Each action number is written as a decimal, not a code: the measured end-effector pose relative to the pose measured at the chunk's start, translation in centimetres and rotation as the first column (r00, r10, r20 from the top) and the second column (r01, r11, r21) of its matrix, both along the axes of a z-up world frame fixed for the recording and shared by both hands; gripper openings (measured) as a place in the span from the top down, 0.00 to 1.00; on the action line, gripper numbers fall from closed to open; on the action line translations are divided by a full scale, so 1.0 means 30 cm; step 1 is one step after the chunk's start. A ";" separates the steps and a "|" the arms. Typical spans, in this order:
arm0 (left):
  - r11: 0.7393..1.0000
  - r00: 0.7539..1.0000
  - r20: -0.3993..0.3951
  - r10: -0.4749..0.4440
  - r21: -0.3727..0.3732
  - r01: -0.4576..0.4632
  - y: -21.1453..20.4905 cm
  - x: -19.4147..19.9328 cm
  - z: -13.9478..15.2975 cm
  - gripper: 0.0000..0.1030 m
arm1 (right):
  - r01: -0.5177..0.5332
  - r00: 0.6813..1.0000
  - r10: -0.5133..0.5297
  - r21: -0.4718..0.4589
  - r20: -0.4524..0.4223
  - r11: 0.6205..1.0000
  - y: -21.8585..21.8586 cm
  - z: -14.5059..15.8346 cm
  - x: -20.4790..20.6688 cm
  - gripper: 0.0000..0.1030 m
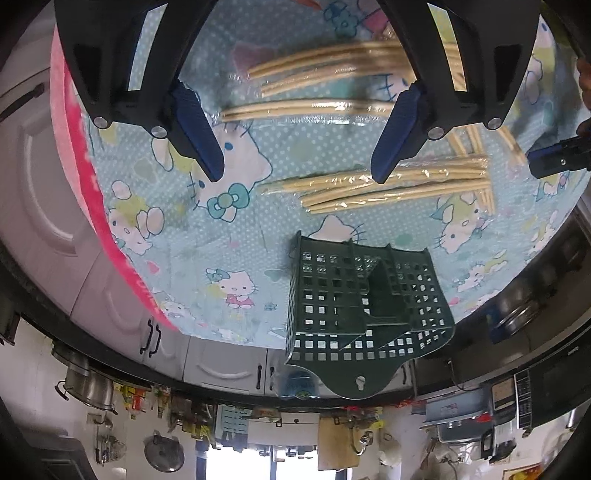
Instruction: Organize utensils
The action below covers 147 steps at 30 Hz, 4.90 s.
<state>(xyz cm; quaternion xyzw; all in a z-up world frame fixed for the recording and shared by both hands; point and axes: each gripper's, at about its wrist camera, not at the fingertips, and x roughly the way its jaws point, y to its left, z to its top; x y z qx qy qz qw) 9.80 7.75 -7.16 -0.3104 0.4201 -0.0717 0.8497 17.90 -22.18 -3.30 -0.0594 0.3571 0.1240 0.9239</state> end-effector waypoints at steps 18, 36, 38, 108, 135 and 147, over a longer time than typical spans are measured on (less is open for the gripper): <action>1.000 1.000 -0.021 0.012 0.014 -0.011 0.057 0.018 -0.031 0.94 | 0.075 0.973 -0.044 0.130 -0.225 0.989 -0.046 -0.092 0.199 0.46; 0.997 0.998 0.022 -0.064 -0.031 0.064 0.093 -0.076 -0.028 0.95 | 0.130 0.959 -0.046 0.287 -0.281 0.949 -0.141 -0.143 0.253 0.91; 0.997 0.997 0.042 -0.063 -0.032 0.064 0.099 -0.076 -0.012 0.96 | 0.116 0.965 -0.033 0.307 -0.262 0.944 -0.147 -0.124 0.241 0.92; 0.950 0.809 0.522 -0.270 0.280 0.136 -0.293 0.463 0.885 0.98 | -0.229 0.952 0.138 0.337 0.274 0.913 0.056 0.744 0.367 0.99; 0.971 0.878 0.444 -0.177 0.223 0.082 -0.197 0.431 0.693 0.19 | -0.102 0.987 0.051 0.358 0.150 0.928 -0.049 0.555 0.333 0.54; 0.969 0.864 0.477 -0.162 0.244 0.046 -0.180 0.298 0.686 0.10 | -0.104 0.980 0.047 0.290 0.196 0.951 -0.080 0.557 0.193 0.45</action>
